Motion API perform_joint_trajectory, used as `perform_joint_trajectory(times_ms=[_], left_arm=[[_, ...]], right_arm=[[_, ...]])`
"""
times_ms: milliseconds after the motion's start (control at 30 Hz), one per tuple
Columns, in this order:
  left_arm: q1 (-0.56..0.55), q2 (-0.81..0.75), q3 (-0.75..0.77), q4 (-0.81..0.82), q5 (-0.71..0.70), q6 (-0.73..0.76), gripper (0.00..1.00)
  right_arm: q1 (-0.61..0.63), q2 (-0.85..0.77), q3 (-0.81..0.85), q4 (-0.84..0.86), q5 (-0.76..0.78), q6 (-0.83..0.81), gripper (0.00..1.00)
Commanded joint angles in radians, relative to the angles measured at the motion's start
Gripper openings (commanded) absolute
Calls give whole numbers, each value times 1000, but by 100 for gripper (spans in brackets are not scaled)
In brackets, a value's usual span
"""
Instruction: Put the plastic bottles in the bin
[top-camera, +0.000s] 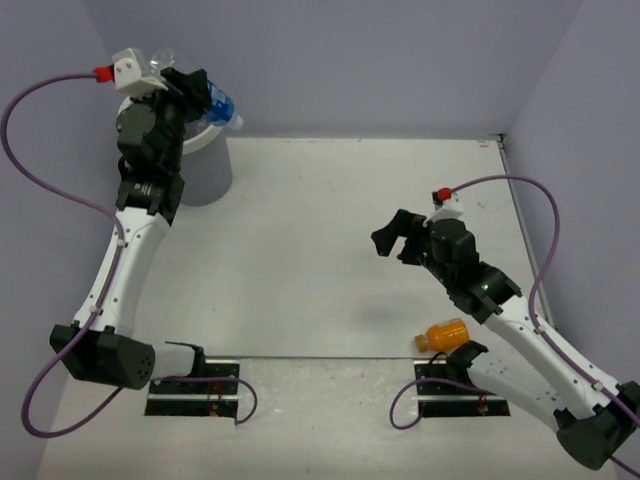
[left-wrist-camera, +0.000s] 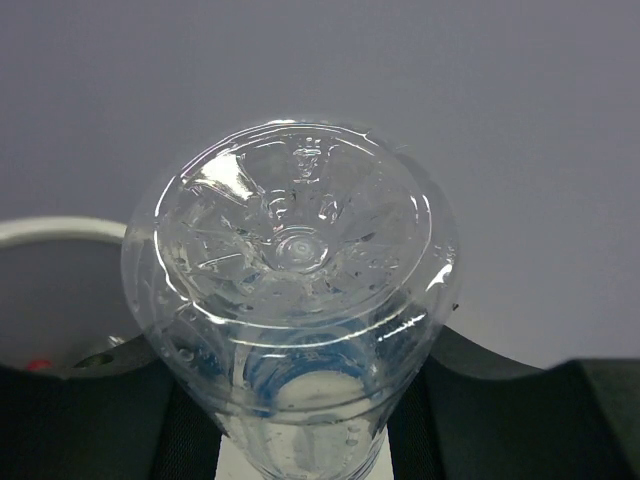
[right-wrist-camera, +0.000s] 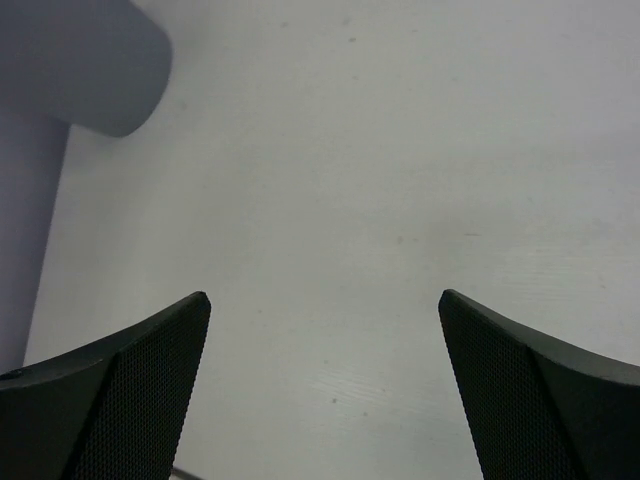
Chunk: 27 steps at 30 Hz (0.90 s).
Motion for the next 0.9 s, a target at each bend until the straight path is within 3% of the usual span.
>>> perform_joint_trajectory(times_ms=[0,233,400,467,533,567,867], left_arm=[[52,128,160,25,-220,212,15],[159,356,391,9,-306,262,17],[248,518,526,-94,-272,248,33],[261,535,548,-112,-244,225,57],[265,532,532,-95,-224,210,91],[265,529,528,-94,-204,201,100],[262,461,613,-232,138,121,100]], right_arm=[[-66,-85,-112,-89,152,114,99],[-84,-177,-145,-261,212,226,99],[-95,-182,-88,-543,277,378,99],[-98,-175,-61,-630,248,411,99],[-100,-173,-25,-737,244,439,99],[-101,-173,-12,-778,245,456,99],[-103,-181,65,-1104,156,612,99]])
